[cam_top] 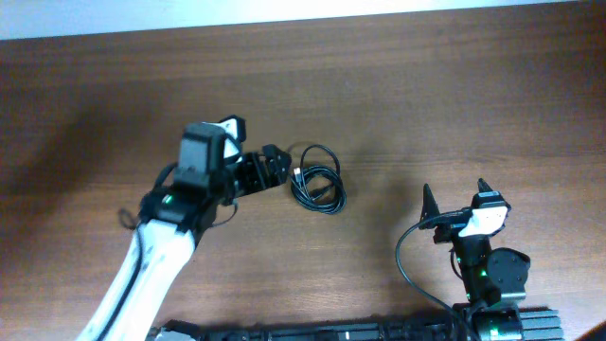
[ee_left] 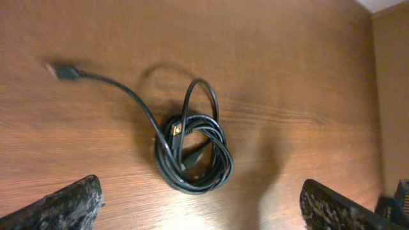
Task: Untangle cables
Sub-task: 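Grasp the black cable bundle with the left gripper and lift it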
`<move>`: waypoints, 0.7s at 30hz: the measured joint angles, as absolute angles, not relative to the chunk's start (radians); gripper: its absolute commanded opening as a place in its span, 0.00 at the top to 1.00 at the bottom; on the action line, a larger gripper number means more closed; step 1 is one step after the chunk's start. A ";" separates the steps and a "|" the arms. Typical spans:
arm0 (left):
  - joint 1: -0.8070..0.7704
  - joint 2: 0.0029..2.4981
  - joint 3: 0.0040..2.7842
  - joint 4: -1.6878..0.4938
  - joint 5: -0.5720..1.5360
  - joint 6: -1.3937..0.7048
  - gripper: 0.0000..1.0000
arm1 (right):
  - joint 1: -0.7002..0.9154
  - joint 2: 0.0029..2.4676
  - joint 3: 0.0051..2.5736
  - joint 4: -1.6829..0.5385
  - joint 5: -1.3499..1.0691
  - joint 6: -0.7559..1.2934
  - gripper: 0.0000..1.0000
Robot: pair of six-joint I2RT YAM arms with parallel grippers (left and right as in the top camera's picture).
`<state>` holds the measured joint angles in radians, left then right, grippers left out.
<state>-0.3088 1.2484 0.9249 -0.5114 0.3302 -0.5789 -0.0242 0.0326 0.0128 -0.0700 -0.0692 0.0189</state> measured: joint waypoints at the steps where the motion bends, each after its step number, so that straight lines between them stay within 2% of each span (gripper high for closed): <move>1: -0.314 1.309 0.925 -0.498 0.346 -0.615 0.41 | -0.024 0.033 0.013 -0.070 -0.068 0.018 0.01; 4: -0.364 1.484 0.928 -0.483 0.335 -0.799 0.54 | -0.024 0.033 0.013 -0.070 -0.068 0.018 0.01; 7: -0.484 1.622 0.928 -0.486 0.226 -1.001 0.48 | -0.024 0.033 0.013 -0.070 -0.068 0.019 0.01; 9: -0.545 1.677 0.928 -0.455 0.142 -1.107 0.52 | -0.024 0.033 0.013 -0.070 -0.068 0.019 0.01; 10: -0.566 1.700 0.928 -0.429 0.117 -1.132 0.64 | -0.024 0.033 0.013 -0.070 -0.068 0.019 0.01; 12: -0.596 1.739 0.929 -0.389 0.076 -1.162 1.00 | -0.024 0.033 0.013 -0.070 -0.068 0.019 0.01; 14: -0.619 1.759 0.930 -0.383 0.030 -1.182 1.00 | -0.024 0.033 0.013 -0.070 -0.068 0.019 0.01; 17: -0.620 1.756 0.938 -0.389 0.014 -1.127 1.00 | -0.024 0.033 0.013 -0.070 -0.068 0.019 0.01; 20: -0.592 1.687 0.938 -0.412 -0.013 -0.809 1.00 | -0.024 0.033 0.013 -0.070 -0.068 0.018 0.01; 21: -0.581 1.603 0.938 -0.443 -0.024 -0.581 1.00 | -0.024 0.033 0.013 -0.070 -0.068 0.019 0.01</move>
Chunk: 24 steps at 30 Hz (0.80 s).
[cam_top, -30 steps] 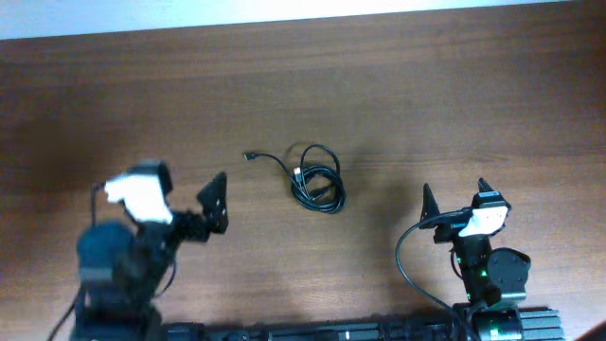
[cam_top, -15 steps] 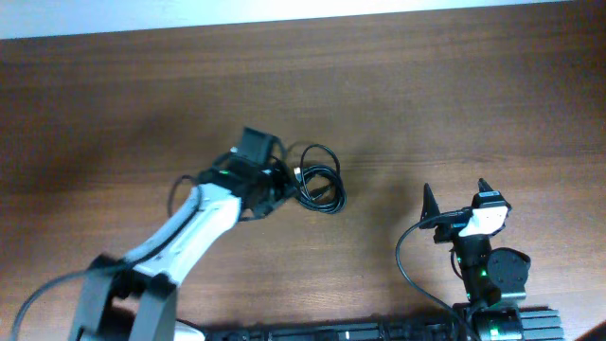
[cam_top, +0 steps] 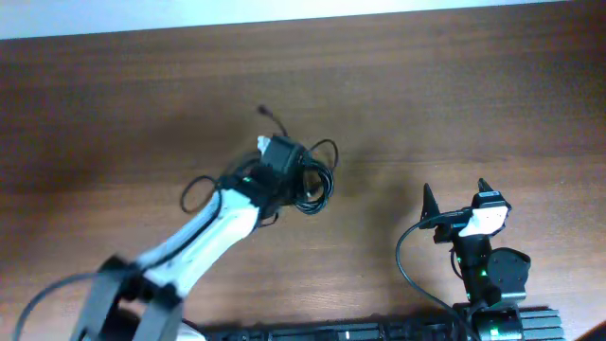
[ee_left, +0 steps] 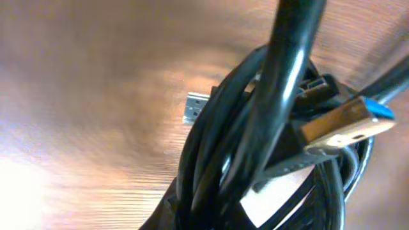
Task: Untangle cables
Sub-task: 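Grasp the black cable bundle with the left gripper and lift it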
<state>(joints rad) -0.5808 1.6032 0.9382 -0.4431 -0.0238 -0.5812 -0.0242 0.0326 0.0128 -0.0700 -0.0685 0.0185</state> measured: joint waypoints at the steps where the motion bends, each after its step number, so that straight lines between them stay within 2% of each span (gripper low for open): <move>1: -0.580 1.533 0.939 -0.465 -0.028 -0.403 1.00 | -0.024 0.033 0.013 -0.070 -0.068 0.019 0.01; 2: -0.580 1.494 0.943 -0.497 -0.031 -0.270 0.96 | -0.024 0.033 0.013 -0.070 -0.068 0.019 0.01; 3: -0.581 1.454 0.943 -0.532 -0.033 -0.107 0.75 | -0.024 0.033 0.013 -0.070 -0.070 0.019 0.01; 4: -0.581 1.443 0.943 -0.553 -0.035 -0.004 0.48 | -0.024 0.033 0.013 -0.070 -0.079 0.023 0.01; 5: -0.581 1.441 0.943 -0.579 -0.038 0.097 0.32 | -0.024 0.033 0.013 -0.068 -0.089 0.056 0.01; 6: -0.581 1.442 0.943 -0.586 -0.038 0.141 0.00 | -0.024 0.033 0.013 -0.067 -0.097 0.104 0.01; 8: -0.581 1.442 0.943 -0.588 -0.041 0.216 0.01 | -0.024 0.033 0.013 -0.067 -0.109 0.268 0.01; 10: -0.581 1.441 0.943 -0.590 -0.069 0.174 0.01 | -0.024 0.033 0.013 -0.059 -0.160 0.448 0.01; 12: -0.581 1.441 0.943 -0.626 -0.163 -0.123 0.01 | -0.024 0.034 0.013 -0.049 -0.304 0.604 0.01; 15: -0.574 1.441 0.945 -0.694 -0.147 -0.623 0.01 | -0.024 0.035 0.013 -0.044 -0.387 0.663 0.01; 16: -0.574 1.441 0.945 -0.694 -0.122 -0.714 0.00 | -0.024 0.035 0.013 -0.044 -0.398 0.645 0.01; 20: -0.574 1.444 0.945 -0.738 -0.064 -0.945 0.14 | -0.024 0.047 0.030 -0.094 -0.414 0.546 0.02; 21: -0.574 1.452 0.945 -0.741 -0.062 -0.974 0.28 | -0.024 0.060 0.048 -0.138 -0.414 0.540 0.01; 22: -0.574 1.467 0.945 -0.737 -0.065 -1.007 0.37 | -0.024 0.101 0.078 -0.209 -0.418 0.523 0.01; 24: -0.574 1.504 0.945 -0.735 -0.097 -1.038 0.38 | -0.024 0.190 0.132 -0.277 -0.421 0.493 0.02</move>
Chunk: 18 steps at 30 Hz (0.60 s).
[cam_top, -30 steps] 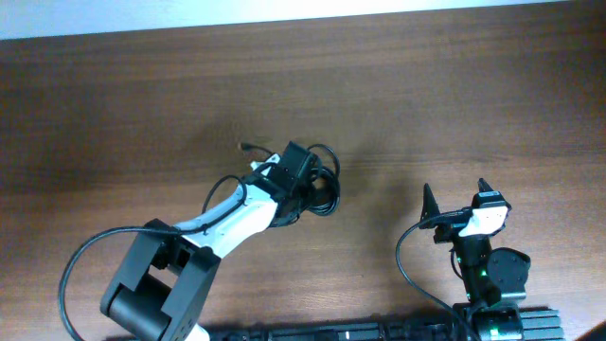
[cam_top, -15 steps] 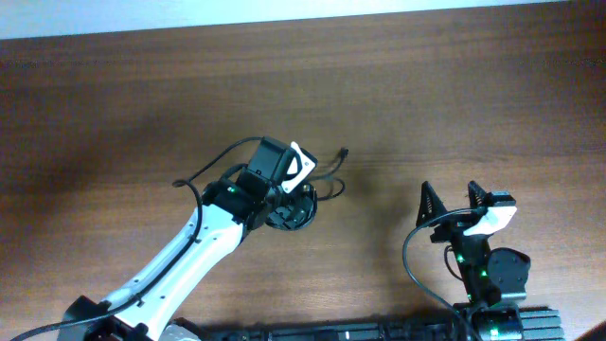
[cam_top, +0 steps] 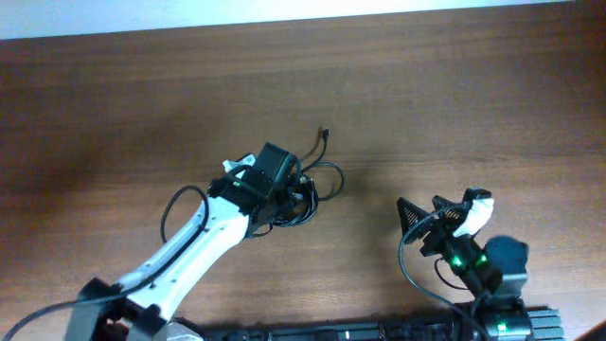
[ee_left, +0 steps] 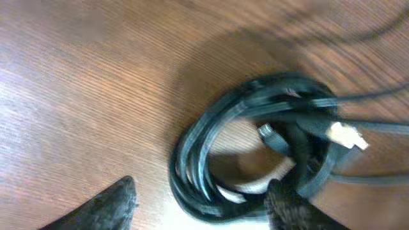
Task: Untangle cables
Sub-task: 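Grasp the black cable bundle with the left gripper and lift it, then reach the right gripper into the bundle and grasp a cable loop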
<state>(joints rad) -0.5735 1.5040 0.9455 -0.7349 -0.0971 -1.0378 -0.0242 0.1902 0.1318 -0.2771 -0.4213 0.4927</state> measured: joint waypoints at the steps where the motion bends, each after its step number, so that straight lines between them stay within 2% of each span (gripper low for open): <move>1: -0.574 1.532 0.945 -0.714 -0.123 -1.018 0.44 | -0.024 0.253 0.176 -0.303 -0.421 0.484 0.01; 6: -0.574 1.668 0.945 -0.639 -0.159 -0.846 0.72 | -0.024 0.579 0.349 -0.403 -0.506 0.464 0.01; 7: -0.574 1.682 0.945 -0.639 -0.163 -0.826 0.73 | -0.024 0.629 0.348 -0.412 -0.537 0.463 0.02; 9: -0.574 1.682 0.945 -0.636 -0.165 -0.805 0.67 | -0.024 0.718 0.348 -0.413 -0.606 0.463 0.01; 13: -0.574 1.682 0.945 -0.627 -0.166 -0.777 0.71 | -0.024 0.846 0.349 -0.408 -0.744 0.464 0.02; 15: -0.574 1.683 0.945 -0.612 -0.170 -0.744 0.83 | -0.024 0.892 0.349 -0.408 -0.780 0.463 0.02; 16: -0.574 1.683 0.945 -0.612 -0.174 -0.737 0.85 | -0.024 0.903 0.349 -0.408 -0.789 0.464 0.02; 17: -0.574 1.687 0.945 -0.607 -0.181 -0.724 0.94 | -0.024 0.917 0.349 -0.408 -0.796 0.464 0.01; 18: -0.574 1.699 0.945 -0.602 -0.183 -0.719 0.97 | -0.024 0.921 0.349 -0.408 -0.802 0.464 0.01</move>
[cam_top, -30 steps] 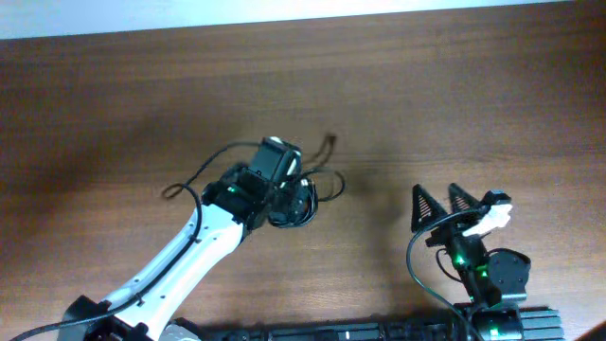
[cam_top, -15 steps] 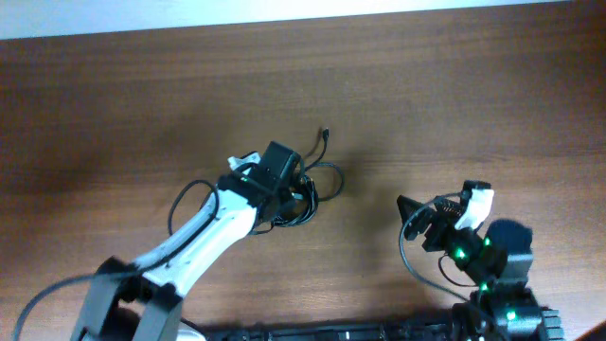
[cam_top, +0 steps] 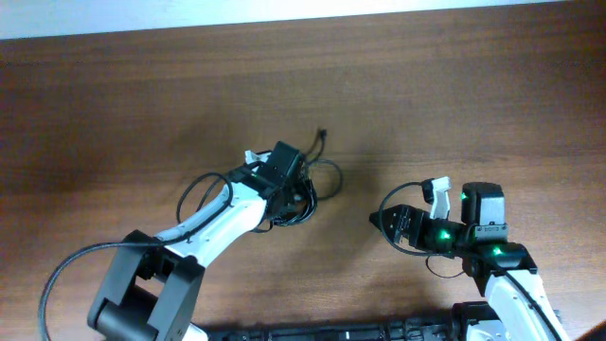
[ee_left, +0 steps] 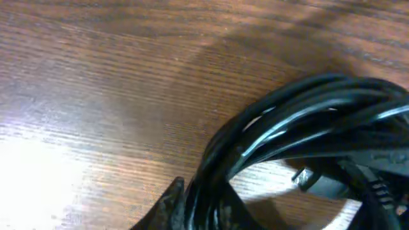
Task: Untangle cables
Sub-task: 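Reach the right gripper into the bundle and grasp a cable loop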
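A black cable bundle lies coiled on the wooden table, with one thin loose end running off toward the far side. My left gripper is down on the coil's left part. In the left wrist view the strands pass between the fingertips, and the left gripper is shut on them. A plug lies inside the loop. My right gripper points left, apart from the coil on its right; its jaw gap cannot be made out.
The white far edge of the table runs along the top. The left arm's own wire loops beside its wrist, and another wire arcs over the right wrist. A black base bar lines the near edge.
The left gripper has gone from open above the coil to shut on its left strands. The right arm has swung further left, and its gripper is now nearer the coil.
At first the left gripper stood open to the left of the coil, and the right arm was parked at the near right. Then the left gripper was over the coil, very close. Later the coil had shifted, the right arm had turned left, and now the left gripper holds the strands.
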`<move>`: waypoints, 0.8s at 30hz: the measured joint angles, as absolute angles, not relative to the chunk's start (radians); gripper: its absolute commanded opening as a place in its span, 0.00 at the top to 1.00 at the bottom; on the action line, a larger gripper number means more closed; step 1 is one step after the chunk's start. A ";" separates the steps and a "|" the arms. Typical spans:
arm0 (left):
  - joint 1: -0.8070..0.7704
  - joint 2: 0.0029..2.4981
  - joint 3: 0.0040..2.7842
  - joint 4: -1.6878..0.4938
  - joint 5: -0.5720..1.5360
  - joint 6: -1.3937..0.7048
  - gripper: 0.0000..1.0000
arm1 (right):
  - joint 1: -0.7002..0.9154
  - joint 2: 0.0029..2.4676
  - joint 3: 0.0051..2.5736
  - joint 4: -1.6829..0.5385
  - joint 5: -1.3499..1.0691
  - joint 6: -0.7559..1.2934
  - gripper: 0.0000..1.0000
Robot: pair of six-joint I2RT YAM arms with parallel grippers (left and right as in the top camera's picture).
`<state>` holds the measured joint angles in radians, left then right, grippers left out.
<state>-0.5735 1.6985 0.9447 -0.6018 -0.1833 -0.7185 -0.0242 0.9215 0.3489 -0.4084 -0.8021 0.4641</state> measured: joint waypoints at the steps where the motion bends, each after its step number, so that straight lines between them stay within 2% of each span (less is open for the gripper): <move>1: -0.574 1.710 0.945 -0.601 -0.186 -0.715 1.00 | -0.024 0.922 0.349 -0.408 -0.806 0.464 0.02; 7: -0.574 1.715 0.971 -0.659 -0.203 -0.707 1.00 | -0.024 0.922 0.349 -0.396 -0.827 0.464 0.01; 10: -0.574 1.667 1.039 -0.722 -0.189 -0.716 1.00 | -0.014 0.923 0.350 -0.306 -0.885 0.465 0.01; 12: -0.574 1.563 1.063 -0.733 -0.158 -0.731 1.00 | 0.040 0.929 0.351 -0.199 -0.909 0.490 0.08; 13: -0.574 1.536 1.067 -0.737 -0.149 -0.735 1.00 | 0.067 0.941 0.350 -0.149 -0.908 0.508 0.08; 17: -0.574 1.425 1.068 -0.745 -0.105 -0.749 1.00 | 0.250 1.053 0.356 0.080 -0.810 0.695 0.08; 22: -0.574 1.346 1.068 -0.751 -0.068 -0.776 1.00 | 0.461 1.281 0.360 0.392 -0.636 1.110 0.07; 23: -0.574 1.345 1.068 -0.749 -0.054 -0.786 1.00 | 0.489 1.333 0.357 0.469 -0.606 1.191 0.10; 24: -0.574 1.345 1.068 -0.750 -0.043 -0.793 1.00 | 0.508 1.378 0.354 0.572 -0.583 1.246 0.17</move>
